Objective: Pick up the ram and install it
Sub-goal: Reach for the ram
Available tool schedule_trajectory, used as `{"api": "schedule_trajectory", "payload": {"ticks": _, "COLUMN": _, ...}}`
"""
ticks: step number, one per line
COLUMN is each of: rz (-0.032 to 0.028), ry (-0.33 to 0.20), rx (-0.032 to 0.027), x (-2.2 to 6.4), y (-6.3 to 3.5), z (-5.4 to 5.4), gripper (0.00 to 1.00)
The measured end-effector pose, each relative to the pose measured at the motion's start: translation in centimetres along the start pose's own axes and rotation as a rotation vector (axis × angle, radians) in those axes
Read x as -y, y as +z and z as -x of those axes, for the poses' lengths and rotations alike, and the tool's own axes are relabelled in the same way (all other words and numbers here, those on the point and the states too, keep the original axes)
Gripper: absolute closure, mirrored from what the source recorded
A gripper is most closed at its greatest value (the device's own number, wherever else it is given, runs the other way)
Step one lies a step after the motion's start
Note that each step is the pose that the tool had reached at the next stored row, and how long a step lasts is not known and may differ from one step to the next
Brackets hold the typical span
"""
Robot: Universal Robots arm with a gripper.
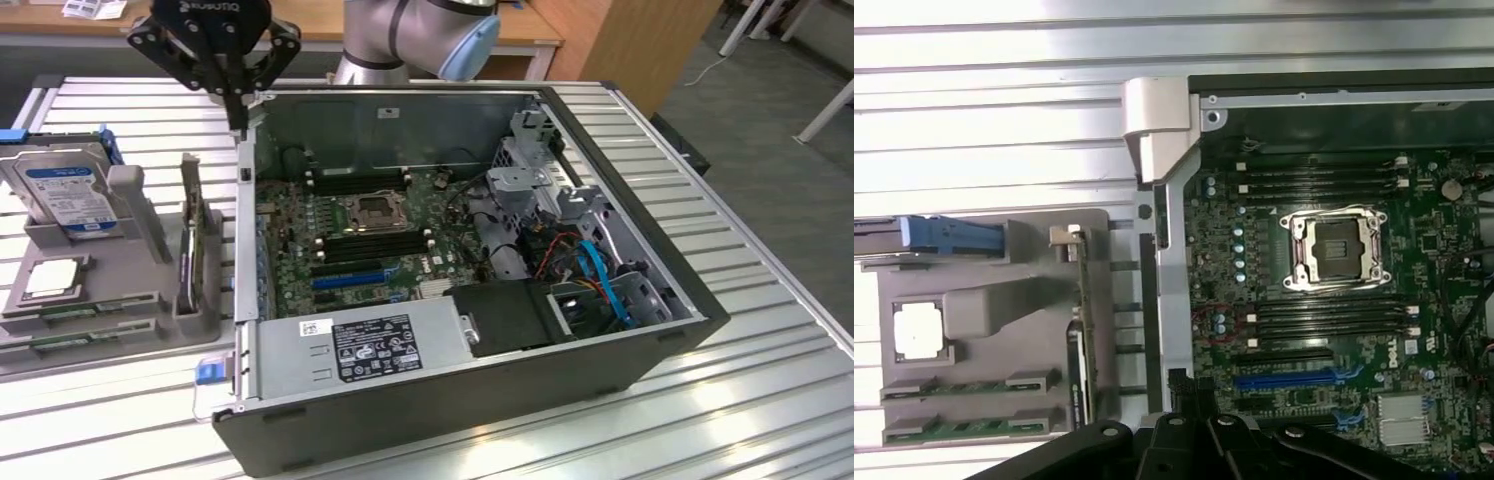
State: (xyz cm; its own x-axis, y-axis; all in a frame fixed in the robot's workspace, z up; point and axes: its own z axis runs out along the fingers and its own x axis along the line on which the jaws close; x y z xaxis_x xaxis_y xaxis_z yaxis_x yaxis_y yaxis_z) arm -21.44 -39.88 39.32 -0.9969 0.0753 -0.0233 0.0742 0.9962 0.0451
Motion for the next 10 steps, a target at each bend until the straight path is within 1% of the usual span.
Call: {"api": "schedule_trajectory", "payload": {"ticks": 10, "rz": 0.0, "ry": 0.0, "rx": 0.0001, "x": 0.19, "y": -0.07, "z": -2.6, "gripper": 0.9}}
